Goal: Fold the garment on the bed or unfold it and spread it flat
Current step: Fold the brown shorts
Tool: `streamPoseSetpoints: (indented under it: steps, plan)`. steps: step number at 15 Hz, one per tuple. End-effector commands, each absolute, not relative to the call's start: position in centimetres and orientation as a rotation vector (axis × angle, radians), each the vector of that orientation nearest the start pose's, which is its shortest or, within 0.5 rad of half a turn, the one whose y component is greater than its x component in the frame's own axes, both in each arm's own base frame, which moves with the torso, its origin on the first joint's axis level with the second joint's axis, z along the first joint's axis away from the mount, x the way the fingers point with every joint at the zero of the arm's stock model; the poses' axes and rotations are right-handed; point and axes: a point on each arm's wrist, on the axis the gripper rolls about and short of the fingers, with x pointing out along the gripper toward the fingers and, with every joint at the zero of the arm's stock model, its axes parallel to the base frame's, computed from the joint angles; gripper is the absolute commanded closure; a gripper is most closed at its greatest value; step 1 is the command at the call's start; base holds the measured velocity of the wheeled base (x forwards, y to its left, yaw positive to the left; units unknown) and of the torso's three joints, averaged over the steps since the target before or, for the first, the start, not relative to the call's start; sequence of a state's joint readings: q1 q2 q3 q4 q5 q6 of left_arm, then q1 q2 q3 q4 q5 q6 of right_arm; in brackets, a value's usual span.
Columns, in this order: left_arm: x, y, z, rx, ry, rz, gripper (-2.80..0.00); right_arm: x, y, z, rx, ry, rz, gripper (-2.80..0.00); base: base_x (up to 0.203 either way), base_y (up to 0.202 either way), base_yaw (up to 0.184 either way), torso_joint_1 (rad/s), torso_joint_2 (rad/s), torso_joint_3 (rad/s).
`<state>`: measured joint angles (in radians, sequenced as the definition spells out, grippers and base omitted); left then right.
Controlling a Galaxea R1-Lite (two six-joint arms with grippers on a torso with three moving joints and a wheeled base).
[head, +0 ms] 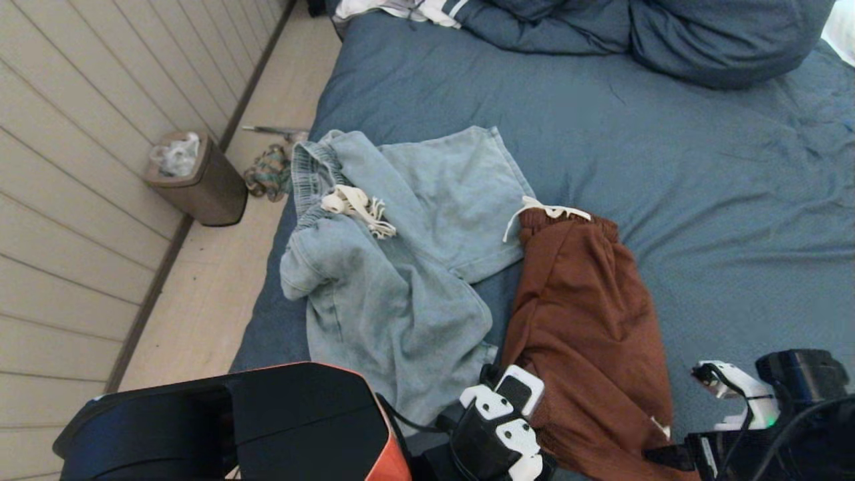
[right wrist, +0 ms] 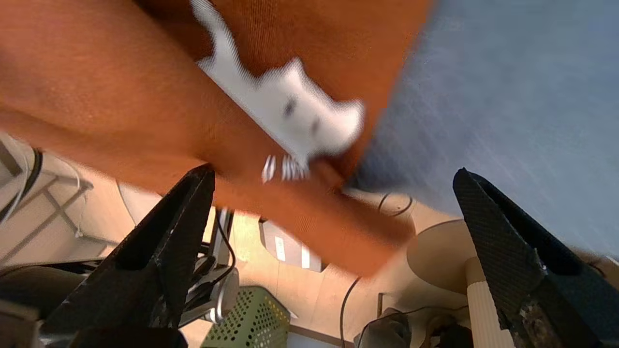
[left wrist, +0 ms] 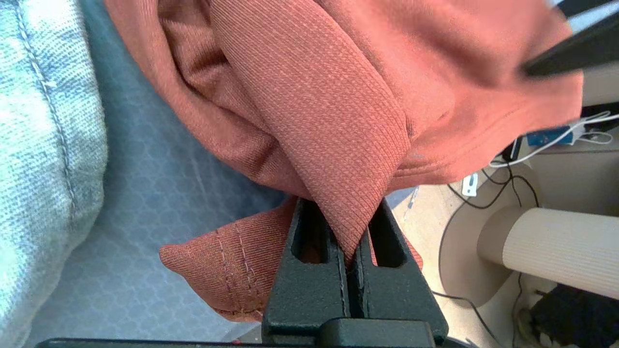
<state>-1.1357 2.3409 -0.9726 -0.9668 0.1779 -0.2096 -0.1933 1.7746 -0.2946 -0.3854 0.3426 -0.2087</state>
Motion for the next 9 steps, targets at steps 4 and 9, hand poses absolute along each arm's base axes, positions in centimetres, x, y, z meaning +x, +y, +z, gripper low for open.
streamPoseSetpoints:
  steps: [4, 9]
  plan:
    - [17.8, -37.3, 1.7, 0.062, 0.425, -0.9, 0.0, 21.0, -1.2, -1.2, 0.089, 0.983, 0.301, -2.8, 0.0, 0.0, 0.0, 0.0, 0.0, 0.0]
    - [17.8, -37.2, 1.7, 0.061, 0.427, -0.901, 0.0, 21.3, 0.4, 0.1, 0.125, 0.916, 0.334, -2.8, 0.0, 0.0, 0.0, 0.0, 0.0, 0.005]
